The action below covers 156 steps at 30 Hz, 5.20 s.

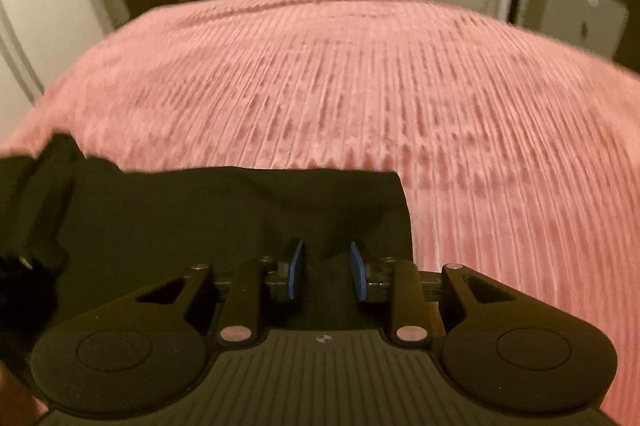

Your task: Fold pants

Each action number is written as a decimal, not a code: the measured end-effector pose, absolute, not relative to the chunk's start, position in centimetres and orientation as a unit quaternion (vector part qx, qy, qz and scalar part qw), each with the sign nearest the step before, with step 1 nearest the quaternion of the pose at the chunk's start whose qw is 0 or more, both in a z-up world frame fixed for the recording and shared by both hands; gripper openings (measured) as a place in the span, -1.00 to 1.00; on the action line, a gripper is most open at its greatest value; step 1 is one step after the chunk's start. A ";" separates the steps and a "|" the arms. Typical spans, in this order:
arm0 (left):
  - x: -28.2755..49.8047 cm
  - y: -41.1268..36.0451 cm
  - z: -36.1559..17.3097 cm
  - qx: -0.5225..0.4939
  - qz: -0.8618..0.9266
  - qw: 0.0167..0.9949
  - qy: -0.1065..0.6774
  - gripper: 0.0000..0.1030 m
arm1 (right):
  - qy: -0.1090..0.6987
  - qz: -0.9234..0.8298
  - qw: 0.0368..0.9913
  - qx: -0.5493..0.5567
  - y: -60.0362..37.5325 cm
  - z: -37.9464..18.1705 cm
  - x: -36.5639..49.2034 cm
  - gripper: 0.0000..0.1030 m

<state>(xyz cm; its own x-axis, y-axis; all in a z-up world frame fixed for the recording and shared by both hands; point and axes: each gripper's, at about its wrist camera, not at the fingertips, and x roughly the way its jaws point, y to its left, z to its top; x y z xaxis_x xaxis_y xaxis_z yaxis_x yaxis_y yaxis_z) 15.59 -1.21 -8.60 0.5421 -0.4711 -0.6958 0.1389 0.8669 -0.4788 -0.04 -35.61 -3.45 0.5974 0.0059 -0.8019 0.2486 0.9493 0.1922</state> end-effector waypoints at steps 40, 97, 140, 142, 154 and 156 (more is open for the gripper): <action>13.7 2.9 -3.9 -0.146 -0.134 0.908 0.370 -0.71 | 0.406 -0.062 0.880 0.239 -35.1 -0.7 -7.8 0.31; 11.9 1.6 -6.3 -0.090 -0.023 0.887 0.452 0.85 | 0.486 -0.087 0.869 -0.013 -24.2 -4.3 -3.6 0.92; 9.9 33.8 -9.9 -0.479 0.081 0.828 0.279 0.77 | 0.426 0.019 0.900 0.093 -25.0 -4.5 -2.9 0.80; 9.9 34.2 -10.2 -0.480 0.079 0.828 0.279 0.72 | 0.425 0.018 0.901 0.087 -24.9 -4.6 -2.7 0.84; 9.2 35.0 -7.7 -0.491 0.062 0.828 0.263 0.20 | 0.423 0.019 0.902 0.079 -24.8 -4.8 -2.3 0.89; 9.8 35.2 -7.8 -0.490 0.056 0.828 0.267 0.41 | 0.423 0.019 0.903 0.078 -24.7 -4.8 -2.2 0.90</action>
